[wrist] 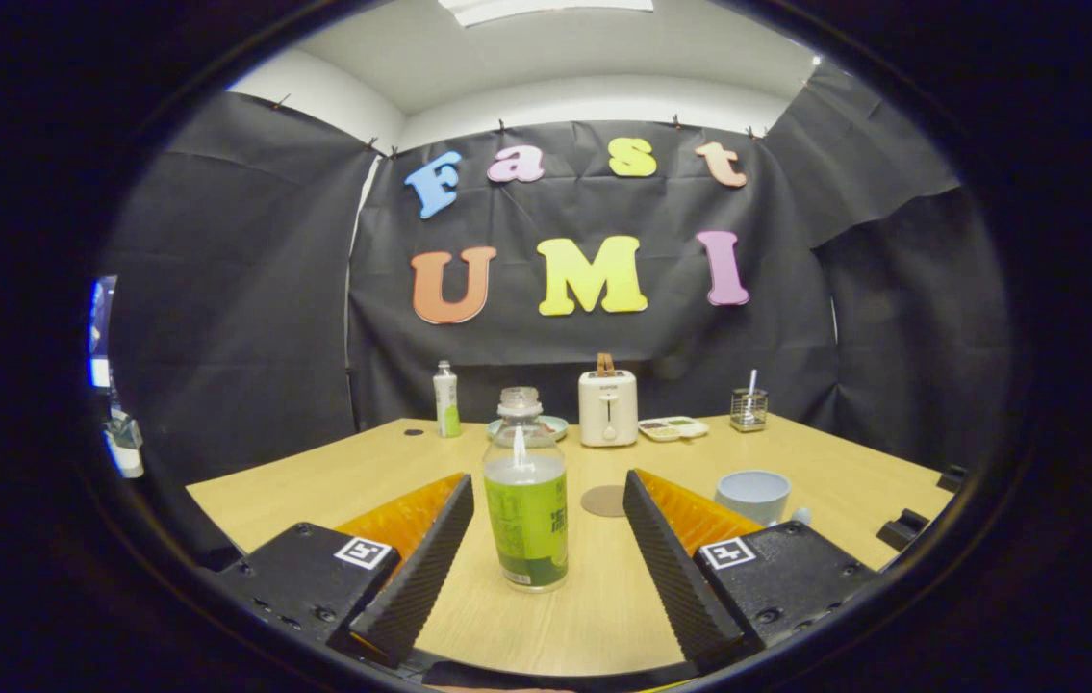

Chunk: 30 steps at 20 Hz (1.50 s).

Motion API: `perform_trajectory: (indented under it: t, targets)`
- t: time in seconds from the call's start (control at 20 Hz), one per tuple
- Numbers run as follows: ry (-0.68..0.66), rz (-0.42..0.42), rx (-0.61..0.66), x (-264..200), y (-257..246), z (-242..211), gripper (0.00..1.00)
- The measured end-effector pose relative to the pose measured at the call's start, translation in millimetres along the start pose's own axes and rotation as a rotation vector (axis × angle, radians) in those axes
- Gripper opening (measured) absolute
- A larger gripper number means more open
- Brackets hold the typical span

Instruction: Take the bottle from table, then pour the juice into the cup, finally place the bottle on the coaster

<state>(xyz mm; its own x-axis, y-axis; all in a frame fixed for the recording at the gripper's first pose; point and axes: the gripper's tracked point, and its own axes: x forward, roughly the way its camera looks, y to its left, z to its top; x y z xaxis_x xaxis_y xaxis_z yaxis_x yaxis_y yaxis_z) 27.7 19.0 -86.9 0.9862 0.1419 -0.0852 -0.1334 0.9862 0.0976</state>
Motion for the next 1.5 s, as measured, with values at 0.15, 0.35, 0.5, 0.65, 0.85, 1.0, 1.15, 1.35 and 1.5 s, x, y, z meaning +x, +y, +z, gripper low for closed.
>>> perform_trajectory:
  t: [0.15, 0.35, 0.5, 0.65, 0.85, 1.0, 1.15, 1.35, 1.5]
  targets:
    - [0.057, -0.004, -0.010, 16, 3, -20, 1.00]
    - [0.123, -0.002, -0.010, 35, 10, -41, 1.00]
    - [0.145, 0.020, 0.008, 50, 21, -45, 1.00]
    - [0.170, 0.012, 0.018, 59, 21, -51, 1.00]
    - [0.201, -0.001, 0.023, 71, 21, -57, 1.00]
    - [0.248, -0.014, -0.006, 77, 19, -64, 1.00]
    - [0.279, -0.024, -0.020, 77, 18, -66, 1.00]
    - [0.286, -0.028, -0.001, 78, 16, -67, 0.93]
    - [0.291, -0.031, 0.002, 77, 16, -68, 0.87]
